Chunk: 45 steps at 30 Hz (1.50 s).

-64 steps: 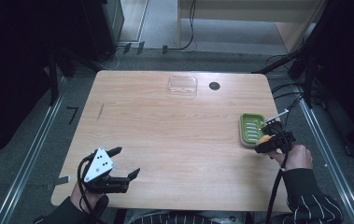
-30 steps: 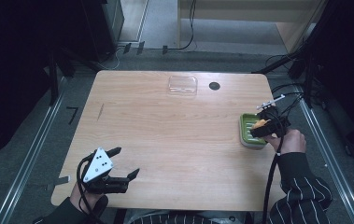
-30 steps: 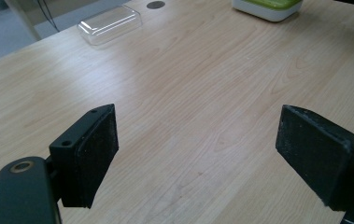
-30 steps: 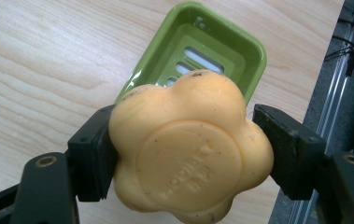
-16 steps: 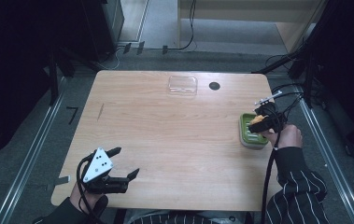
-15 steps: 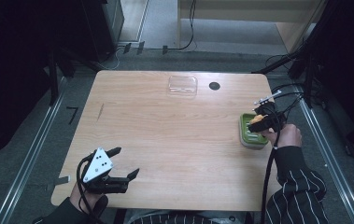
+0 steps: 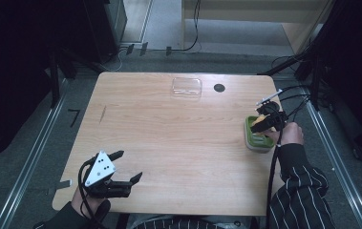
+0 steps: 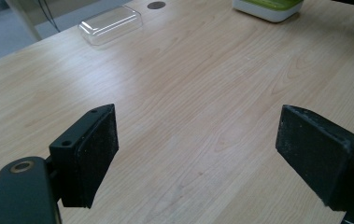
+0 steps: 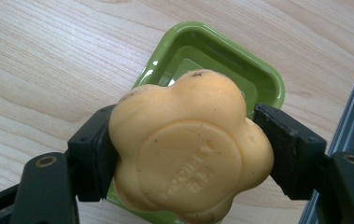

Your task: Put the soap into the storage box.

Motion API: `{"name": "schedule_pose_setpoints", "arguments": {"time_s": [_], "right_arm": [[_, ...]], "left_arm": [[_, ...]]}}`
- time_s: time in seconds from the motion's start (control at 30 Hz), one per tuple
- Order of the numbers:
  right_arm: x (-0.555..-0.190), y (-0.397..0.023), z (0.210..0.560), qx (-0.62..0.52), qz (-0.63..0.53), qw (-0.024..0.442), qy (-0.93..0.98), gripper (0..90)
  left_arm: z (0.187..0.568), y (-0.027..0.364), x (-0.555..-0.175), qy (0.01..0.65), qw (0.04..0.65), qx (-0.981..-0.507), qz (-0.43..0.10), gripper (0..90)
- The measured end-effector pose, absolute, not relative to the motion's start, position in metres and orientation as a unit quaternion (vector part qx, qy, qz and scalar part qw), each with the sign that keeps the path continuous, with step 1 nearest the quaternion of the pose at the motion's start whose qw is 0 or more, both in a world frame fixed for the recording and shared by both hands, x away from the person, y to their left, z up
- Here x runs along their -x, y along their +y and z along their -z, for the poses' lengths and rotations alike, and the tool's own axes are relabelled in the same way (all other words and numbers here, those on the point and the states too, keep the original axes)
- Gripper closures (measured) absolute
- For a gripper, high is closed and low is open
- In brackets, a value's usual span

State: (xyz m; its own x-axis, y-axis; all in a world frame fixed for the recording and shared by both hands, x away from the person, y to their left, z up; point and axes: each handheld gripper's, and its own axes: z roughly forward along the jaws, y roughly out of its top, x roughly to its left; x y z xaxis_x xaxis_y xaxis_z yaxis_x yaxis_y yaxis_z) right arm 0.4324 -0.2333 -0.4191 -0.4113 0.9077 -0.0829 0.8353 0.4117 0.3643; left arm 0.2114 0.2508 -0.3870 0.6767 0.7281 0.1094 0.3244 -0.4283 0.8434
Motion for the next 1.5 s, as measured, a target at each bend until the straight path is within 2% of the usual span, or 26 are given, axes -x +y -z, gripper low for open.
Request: {"name": "schedule_pose_setpoints", "arguments": {"time_s": [0.63,1.5], "right_arm": [[-0.448,-0.233,0.439,-0.517,-0.109,0.108,0.842,28.1],[-0.45,-0.24,0.445,-0.516,-0.113,0.096,0.844,28.0]], "left_arm": [[0.387,0.251,-0.211,0.324,0.425,-0.811,-0.237,13.6],[0.387,0.251,-0.211,0.324,0.425,-0.812,-0.236,13.6]]}}
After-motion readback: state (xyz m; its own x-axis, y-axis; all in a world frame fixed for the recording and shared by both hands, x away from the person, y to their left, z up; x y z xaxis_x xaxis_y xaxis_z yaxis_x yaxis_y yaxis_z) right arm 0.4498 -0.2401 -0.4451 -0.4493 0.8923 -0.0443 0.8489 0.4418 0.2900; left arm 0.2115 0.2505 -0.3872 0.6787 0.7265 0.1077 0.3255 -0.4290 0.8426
